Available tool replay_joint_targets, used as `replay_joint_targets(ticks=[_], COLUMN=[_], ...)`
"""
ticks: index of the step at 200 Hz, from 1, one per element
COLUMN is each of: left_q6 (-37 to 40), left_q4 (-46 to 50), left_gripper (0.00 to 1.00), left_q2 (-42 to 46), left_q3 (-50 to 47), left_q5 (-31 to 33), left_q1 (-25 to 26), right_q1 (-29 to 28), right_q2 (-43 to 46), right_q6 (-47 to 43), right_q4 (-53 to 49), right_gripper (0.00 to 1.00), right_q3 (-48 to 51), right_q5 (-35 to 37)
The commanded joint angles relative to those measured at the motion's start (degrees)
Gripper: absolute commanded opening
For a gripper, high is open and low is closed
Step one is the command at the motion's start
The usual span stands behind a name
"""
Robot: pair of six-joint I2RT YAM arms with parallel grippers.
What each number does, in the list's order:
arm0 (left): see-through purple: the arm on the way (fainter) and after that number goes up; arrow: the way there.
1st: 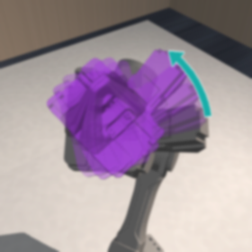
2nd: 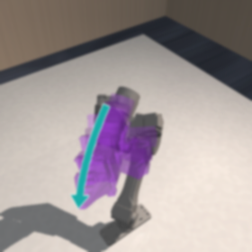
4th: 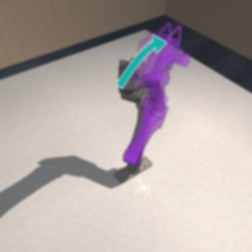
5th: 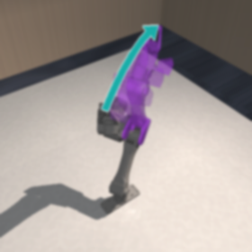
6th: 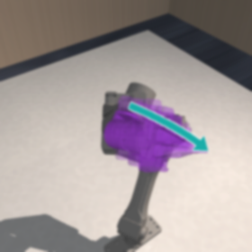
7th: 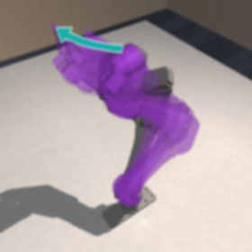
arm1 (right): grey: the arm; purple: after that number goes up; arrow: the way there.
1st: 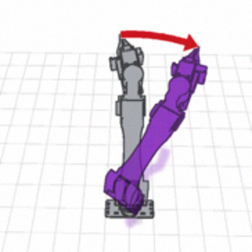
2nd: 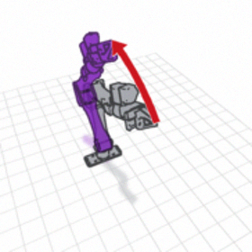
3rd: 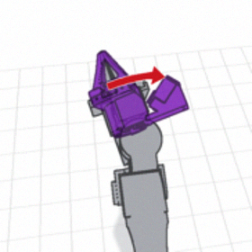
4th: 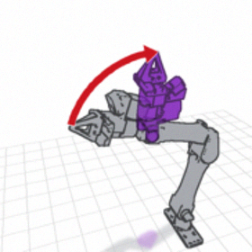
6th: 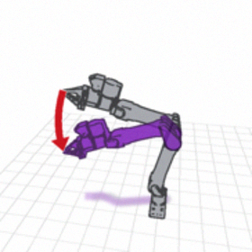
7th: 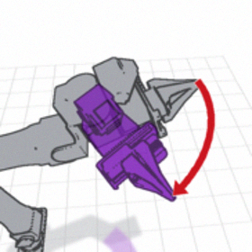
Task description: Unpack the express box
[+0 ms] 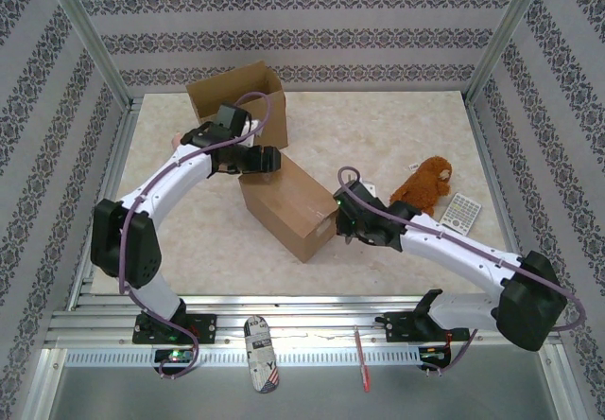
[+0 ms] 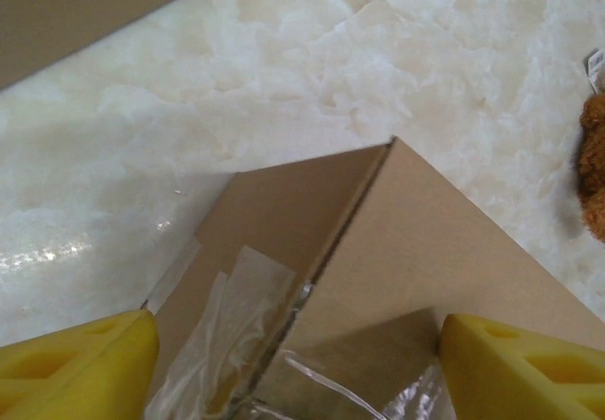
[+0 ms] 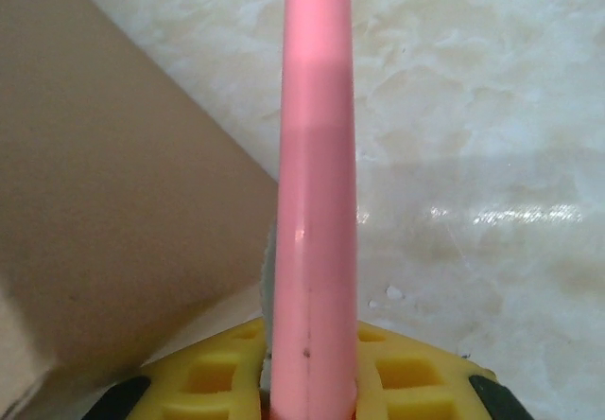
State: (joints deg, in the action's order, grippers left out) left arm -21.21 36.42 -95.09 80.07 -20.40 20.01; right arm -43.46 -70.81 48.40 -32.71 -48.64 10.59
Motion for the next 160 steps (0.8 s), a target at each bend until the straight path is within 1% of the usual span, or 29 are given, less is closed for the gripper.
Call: replay_joint_targets(ticks=[1,22,69,119,140,160], left_q6=[-0.92,-1.65,-2.76,-2.70,-2.48,-2.21], left_q4=[-0.68,-1.25,-1.88,-1.24,-0.23,0.36], left_gripper=[0.78,0.78,0.79,0.83,0.85,0.87], left_q2=[2.62,4.17,7.17,8.19,8.00,8.53], left_q3=[-2.25,-4.09,-7.05,-7.74,-7.38,-7.53], left_q5=[-2.80,-3.16,-3.76,-3.83,-4.46,-3.70], left_q1=[0.08,0.04,0.06,0.05,0.13,0.12], right_q1=[2.92,5.47,9.24,10.48,11.25,11.81], right_q2=[-1.78,-3.96,-9.34,-12.27,-13.16,-13.62], right_q6=[-3.92,-6.28,-9.99,-10.15,-10.82,-11.44], right_q4=[5.46,6.58,7.67,10.83,11.06,10.85], right_gripper=[0.00,0.00,0.00,0.00,0.00,0.00], right_q3=[-3.16,-4.95,-9.07,-8.75,-9.42,-9.96], right_q5=[-2.48,-4.26,-7.02,-7.88,-8.30,-8.70])
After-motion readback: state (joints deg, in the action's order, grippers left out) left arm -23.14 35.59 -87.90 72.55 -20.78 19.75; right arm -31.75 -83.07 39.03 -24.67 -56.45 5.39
